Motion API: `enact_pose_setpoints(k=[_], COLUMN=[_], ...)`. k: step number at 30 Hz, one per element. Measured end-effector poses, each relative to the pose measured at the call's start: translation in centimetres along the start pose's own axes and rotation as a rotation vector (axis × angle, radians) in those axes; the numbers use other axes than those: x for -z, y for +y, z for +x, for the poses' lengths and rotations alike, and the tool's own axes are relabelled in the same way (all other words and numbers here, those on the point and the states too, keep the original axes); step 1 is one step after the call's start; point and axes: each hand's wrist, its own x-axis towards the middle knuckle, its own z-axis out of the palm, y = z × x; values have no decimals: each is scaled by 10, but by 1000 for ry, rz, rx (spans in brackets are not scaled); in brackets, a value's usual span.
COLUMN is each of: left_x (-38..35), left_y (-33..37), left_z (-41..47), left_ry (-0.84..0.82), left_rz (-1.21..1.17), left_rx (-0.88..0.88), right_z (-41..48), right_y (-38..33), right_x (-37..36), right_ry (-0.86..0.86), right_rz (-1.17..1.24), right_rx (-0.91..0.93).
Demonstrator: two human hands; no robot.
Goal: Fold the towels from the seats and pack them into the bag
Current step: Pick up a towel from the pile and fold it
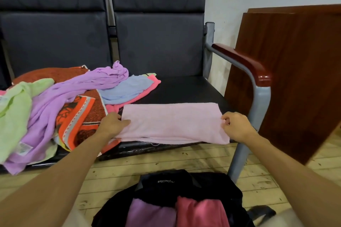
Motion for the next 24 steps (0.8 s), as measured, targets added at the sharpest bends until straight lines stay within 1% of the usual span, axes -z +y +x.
enact_pose_setpoints(k=[2, 5, 7, 11, 13, 15, 17, 19, 21, 24], left_x=[0, -2, -5, -6, -3, 3, 11, 22, 33, 44], left_y=[5, 14, 17, 20, 20, 20, 17, 16, 13, 7], left_z=[5, 7, 8, 3, 1, -1, -5, -12, -17, -18], left_ry=[-33, -120, -155, -129, -136, -137, -126, -129, -170, -195], left_rz=[62, 151, 132, -2, -150, -390, -635, -827, -983, -1205], left_rx=[67, 99, 117, 138, 158, 196, 268, 359, 450, 499], right_z=[7, 16, 18, 26, 27, 28, 29, 30, 23, 15], right_y=[-4, -6, -7, -9, -13, -17, -23, -30, -40, -50], right_x=[-6, -12, -13, -17, -17, -16, -19, -23, -22, -18], right_ry=[-20, -85, -93, -85, -101, -105, -108, -138, -161, -107], right_rz=[21, 44, 24, 50, 35, -30, -63, -28, 135, 590], right_rx=[-127, -281, -327, -403, -421, -358, -323, -294, -261, -219])
